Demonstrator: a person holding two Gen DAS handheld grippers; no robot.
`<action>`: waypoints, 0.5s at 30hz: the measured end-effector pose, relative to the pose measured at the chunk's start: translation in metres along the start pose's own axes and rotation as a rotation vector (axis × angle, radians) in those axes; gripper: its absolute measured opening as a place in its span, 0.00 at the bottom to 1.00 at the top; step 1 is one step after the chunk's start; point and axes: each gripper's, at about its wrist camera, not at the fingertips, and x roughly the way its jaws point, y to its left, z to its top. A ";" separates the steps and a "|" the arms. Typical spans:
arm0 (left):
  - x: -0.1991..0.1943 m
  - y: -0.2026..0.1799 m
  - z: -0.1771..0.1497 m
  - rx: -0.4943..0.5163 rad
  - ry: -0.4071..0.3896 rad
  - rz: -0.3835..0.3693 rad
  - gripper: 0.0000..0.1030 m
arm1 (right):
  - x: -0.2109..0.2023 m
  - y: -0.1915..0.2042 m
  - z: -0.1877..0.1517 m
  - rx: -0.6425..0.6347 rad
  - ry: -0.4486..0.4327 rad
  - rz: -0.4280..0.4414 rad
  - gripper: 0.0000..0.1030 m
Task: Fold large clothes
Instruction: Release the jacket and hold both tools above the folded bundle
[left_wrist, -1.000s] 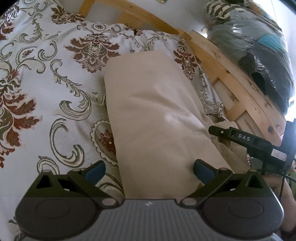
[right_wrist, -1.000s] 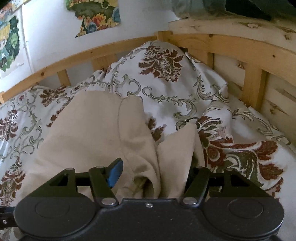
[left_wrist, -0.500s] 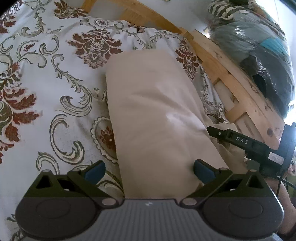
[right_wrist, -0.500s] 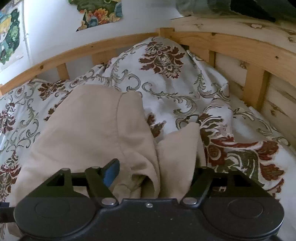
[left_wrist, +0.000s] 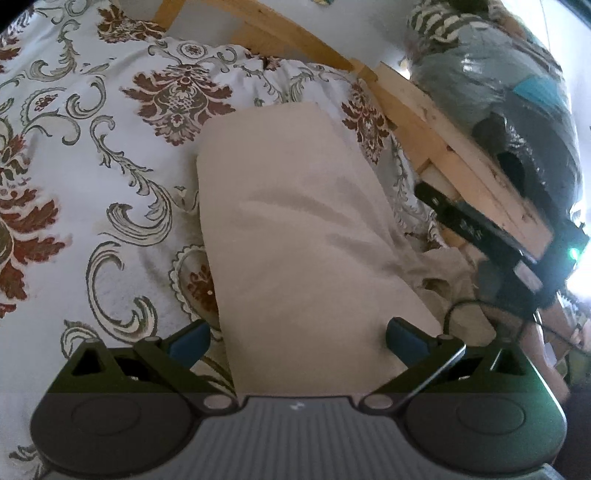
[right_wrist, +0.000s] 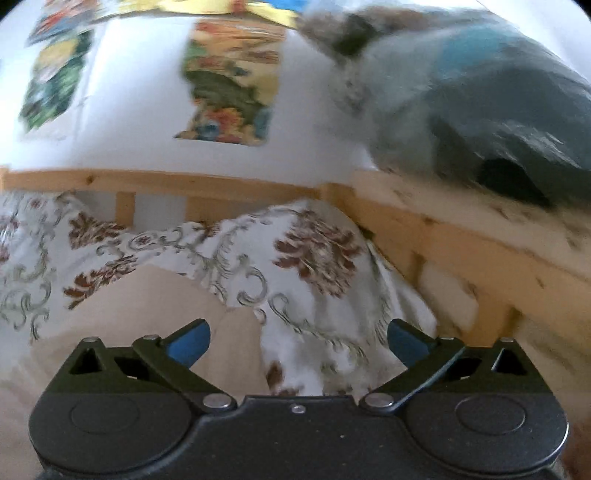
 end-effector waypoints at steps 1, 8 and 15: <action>0.002 0.001 0.000 -0.005 0.006 -0.003 1.00 | 0.008 -0.001 -0.001 0.000 -0.002 0.042 0.99; 0.010 0.006 0.001 -0.017 0.035 -0.007 1.00 | 0.073 0.014 -0.002 -0.017 0.102 0.088 0.98; 0.009 0.002 -0.001 0.009 0.024 0.004 1.00 | 0.093 0.033 -0.025 -0.062 0.199 0.072 0.99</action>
